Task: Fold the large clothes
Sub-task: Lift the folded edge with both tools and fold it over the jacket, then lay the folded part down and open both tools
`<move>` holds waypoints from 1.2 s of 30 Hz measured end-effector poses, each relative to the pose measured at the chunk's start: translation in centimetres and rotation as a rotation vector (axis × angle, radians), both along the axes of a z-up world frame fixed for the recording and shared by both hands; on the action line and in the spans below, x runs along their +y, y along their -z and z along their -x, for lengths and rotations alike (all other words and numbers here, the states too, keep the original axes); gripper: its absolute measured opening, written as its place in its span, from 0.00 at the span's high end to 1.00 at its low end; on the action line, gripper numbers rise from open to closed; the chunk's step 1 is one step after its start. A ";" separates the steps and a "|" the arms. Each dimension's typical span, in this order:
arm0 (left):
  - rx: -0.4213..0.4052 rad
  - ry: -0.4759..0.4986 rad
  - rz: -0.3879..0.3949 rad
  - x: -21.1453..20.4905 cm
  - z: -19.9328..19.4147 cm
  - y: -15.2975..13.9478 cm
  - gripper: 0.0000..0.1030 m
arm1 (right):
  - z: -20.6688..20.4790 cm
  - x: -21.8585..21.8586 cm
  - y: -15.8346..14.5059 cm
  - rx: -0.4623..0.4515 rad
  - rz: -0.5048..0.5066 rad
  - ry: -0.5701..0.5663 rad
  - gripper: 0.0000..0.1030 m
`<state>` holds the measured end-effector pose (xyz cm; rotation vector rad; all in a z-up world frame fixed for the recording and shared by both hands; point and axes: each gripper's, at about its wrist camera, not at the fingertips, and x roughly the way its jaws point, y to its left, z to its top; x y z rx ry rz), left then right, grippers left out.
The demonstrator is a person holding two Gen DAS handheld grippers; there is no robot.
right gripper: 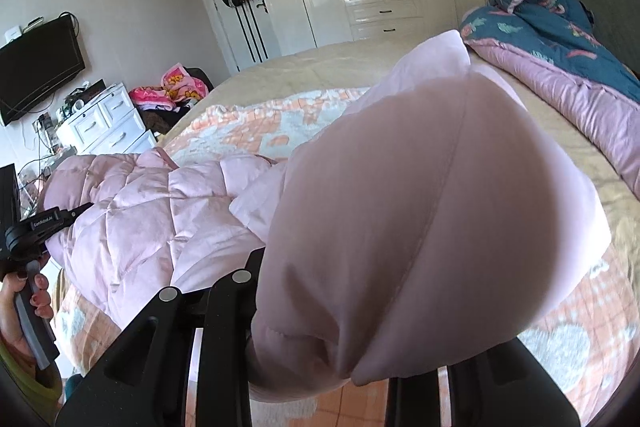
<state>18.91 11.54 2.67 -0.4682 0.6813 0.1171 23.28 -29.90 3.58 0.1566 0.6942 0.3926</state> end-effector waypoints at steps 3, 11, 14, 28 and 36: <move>0.022 -0.003 0.004 0.1 0.6 1.0 0.75 | 0.3 -0.4 1.2 0.034 -0.005 0.015 0.73; 0.074 -0.022 0.016 0.1 1.6 3.9 0.71 | 0.2 -1.1 4.8 0.153 -0.025 0.068 0.67; 0.092 -0.028 0.021 0.2 1.8 4.7 0.69 | 0.2 -1.1 6.0 0.190 -0.020 0.086 0.64; 0.134 -0.051 0.039 0.7 2.9 6.3 0.56 | 1.1 -3.7 8.6 0.319 -0.124 0.156 0.28; 0.153 -0.053 0.052 1.1 4.8 6.1 0.31 | 3.9 -5.4 8.2 0.305 -0.117 0.169 0.21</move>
